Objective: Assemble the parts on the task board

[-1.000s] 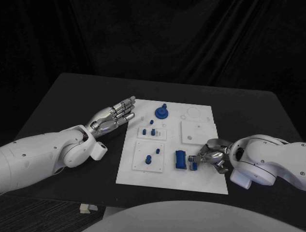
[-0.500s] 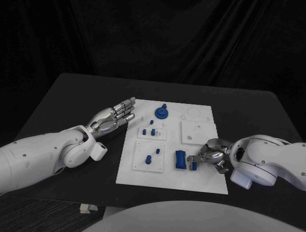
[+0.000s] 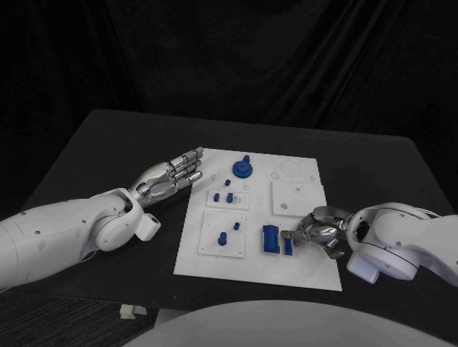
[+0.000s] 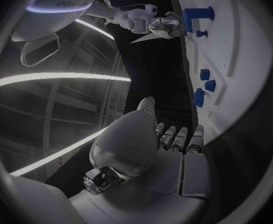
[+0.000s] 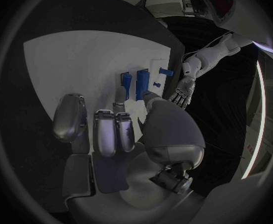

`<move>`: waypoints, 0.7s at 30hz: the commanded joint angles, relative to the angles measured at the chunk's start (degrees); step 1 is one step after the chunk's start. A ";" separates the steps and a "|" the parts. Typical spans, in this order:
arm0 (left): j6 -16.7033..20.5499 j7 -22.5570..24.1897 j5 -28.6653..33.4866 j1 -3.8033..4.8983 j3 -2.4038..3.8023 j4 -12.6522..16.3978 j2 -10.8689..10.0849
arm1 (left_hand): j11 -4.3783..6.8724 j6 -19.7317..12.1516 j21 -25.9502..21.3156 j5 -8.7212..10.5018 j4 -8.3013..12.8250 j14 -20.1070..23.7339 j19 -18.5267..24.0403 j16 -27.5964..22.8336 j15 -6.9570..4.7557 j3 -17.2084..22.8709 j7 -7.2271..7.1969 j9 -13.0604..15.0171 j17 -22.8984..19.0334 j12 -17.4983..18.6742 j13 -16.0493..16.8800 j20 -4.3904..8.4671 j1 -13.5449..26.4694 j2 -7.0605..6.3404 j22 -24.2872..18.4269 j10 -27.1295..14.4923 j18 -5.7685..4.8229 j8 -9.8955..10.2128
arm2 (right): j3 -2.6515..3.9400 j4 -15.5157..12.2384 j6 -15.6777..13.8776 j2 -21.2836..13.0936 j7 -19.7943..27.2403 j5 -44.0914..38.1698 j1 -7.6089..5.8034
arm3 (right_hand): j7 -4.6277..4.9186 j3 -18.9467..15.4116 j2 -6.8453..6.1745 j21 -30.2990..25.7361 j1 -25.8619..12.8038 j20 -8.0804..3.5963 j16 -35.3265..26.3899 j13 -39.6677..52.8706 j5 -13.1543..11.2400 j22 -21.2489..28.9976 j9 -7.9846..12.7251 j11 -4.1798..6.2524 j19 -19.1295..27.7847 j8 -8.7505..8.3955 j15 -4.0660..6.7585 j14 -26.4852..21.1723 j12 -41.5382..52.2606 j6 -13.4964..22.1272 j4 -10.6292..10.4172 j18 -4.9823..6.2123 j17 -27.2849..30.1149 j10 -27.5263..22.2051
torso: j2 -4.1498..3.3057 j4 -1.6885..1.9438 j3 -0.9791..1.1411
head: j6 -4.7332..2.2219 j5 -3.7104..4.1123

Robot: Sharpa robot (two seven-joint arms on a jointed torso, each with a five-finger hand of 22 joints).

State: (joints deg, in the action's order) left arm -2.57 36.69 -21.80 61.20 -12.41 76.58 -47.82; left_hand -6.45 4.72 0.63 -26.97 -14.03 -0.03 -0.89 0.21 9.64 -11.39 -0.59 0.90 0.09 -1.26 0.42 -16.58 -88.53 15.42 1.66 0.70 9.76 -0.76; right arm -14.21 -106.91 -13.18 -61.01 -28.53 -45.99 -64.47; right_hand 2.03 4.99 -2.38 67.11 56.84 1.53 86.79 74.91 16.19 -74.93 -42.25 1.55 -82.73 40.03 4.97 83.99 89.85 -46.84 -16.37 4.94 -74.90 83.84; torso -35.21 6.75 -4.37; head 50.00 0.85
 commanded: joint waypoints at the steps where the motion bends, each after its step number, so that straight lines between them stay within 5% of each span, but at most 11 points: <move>1: -0.76 0.34 0.25 -0.13 0.05 0.06 0.13 | -0.29 0.16 0.12 -0.33 -0.01 0.03 0.00 -0.21 0.30 0.34 0.44 0.07 -0.09 -0.09 0.03 -0.19 -0.71 -0.02 0.09 -0.06 0.27 -0.30 | 0.00 -0.27 -1.57 -0.25 0.56 -0.45 0.15 | -0.05 -0.52 0.71 0.27 -0.08 -0.53 0.22 15.09 0.22 -8.79 -1.10 0.44 0.03 0.98 0.44 4.59 0.15 0.64 0.02 -0.17 -7.48 6.16 | 0.01 0.01 0.00 | 0.00 -0.04; 11: -0.71 0.40 0.25 -0.26 0.05 0.12 -0.07 | -0.28 0.62 0.14 -0.36 0.16 0.03 -0.02 -0.21 0.33 0.53 0.97 0.15 -0.09 -0.13 0.04 -0.20 -0.73 0.00 0.10 -0.04 0.25 -0.40 | 0.01 -1.57 -5.79 -2.38 5.31 -0.54 0.11 | -0.40 -1.48 2.87 1.08 -2.57 -0.76 0.60 15.09 1.50 -9.02 -3.87 0.75 -0.29 3.19 0.69 4.78 0.15 1.78 -0.23 -0.33 -8.39 6.16 | 0.01 0.00 0.00 | 0.00 -0.13; 14: -0.68 0.37 0.25 -0.28 0.05 0.10 -0.10 | -0.28 0.62 0.14 -0.36 0.16 0.03 -0.02 -0.21 0.33 0.53 0.97 0.15 -0.09 -0.13 0.04 -0.20 -0.73 0.00 0.10 -0.04 0.25 -0.40 | 0.01 -1.93 -5.79 -3.30 6.74 -1.75 0.10 | -0.60 0.34 1.61 1.93 4.28 -0.96 0.91 15.09 5.66 -9.24 -4.94 0.96 -0.57 3.70 0.90 4.91 0.15 2.92 3.70 -0.49 -9.05 6.16 | 0.02 0.03 0.01 | 0.00 -0.07; 16: -0.67 0.35 0.25 -0.29 0.05 0.09 -0.12 | -0.28 0.62 0.14 -0.36 0.16 0.03 -0.02 -0.21 0.33 0.53 0.97 0.15 -0.09 -0.13 0.04 -0.20 -0.73 0.00 0.10 -0.04 0.25 -0.40 | 0.00 -2.01 -4.85 -3.62 6.67 -3.48 0.10 | -0.63 0.79 1.02 2.06 6.50 -0.99 0.98 15.09 5.20 -9.27 -5.26 0.98 -0.60 3.89 0.92 4.93 0.15 3.14 5.14 -0.51 -9.20 6.16 | 0.03 0.04 0.02 | 0.00 0.03; 21: -0.76 0.31 0.25 -0.34 0.05 0.11 -0.17 | -0.26 0.73 0.14 -0.36 0.19 0.03 -0.02 -0.21 0.32 0.57 1.11 0.17 -0.09 -0.14 0.05 -0.20 -0.73 -0.01 0.10 -0.03 0.24 -0.43 | -0.02 -2.02 -1.01 -3.85 5.18 -9.11 0.57 | -0.57 -1.20 -0.74 1.64 8.34 -0.89 0.70 15.09 -5.58 -9.12 -7.44 0.89 -0.33 5.96 0.81 4.77 0.15 2.48 5.97 -0.43 -8.49 6.16 | 0.04 0.02 0.02 | 0.00 0.06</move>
State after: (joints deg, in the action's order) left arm -2.76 36.41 -21.80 60.96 -12.41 76.56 -48.03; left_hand -6.45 5.53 0.63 -27.13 -13.82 -0.03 -0.89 0.21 9.63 -11.18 0.22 0.96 0.06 -1.26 0.42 -16.58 -88.53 15.42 1.70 0.70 9.76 -0.97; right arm -14.20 -108.70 -16.29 -64.75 -23.60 -50.02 -64.24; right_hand 1.42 3.85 -3.02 68.94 65.03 0.70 87.47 74.90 10.83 -74.91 -49.70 2.17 -83.14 46.01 5.53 83.85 89.85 -43.99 -10.37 4.94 -74.90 84.04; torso -35.17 6.76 -4.35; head 50.00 0.92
